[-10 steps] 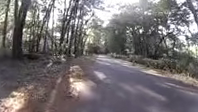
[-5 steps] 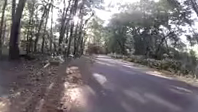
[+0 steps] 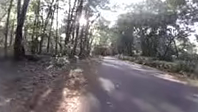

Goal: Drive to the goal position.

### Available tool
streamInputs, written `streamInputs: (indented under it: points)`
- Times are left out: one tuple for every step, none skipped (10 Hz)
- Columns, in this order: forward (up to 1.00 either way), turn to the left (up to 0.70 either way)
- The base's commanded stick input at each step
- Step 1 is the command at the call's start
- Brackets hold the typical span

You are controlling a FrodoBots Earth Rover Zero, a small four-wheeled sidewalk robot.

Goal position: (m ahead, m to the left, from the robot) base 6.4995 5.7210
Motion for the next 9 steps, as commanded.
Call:
streamInputs:
  points:
    - [0.70,-0.01]
    - [0.70,-0.01]
    - [0.70,-0.01]
    - [0.70,-0.01]
    - [0.70,-0.01]
    - [0.70,-0.01]
    - [0.70,-0.01]
    - [0.70,-0.01]
    - [0.70,-0.01]
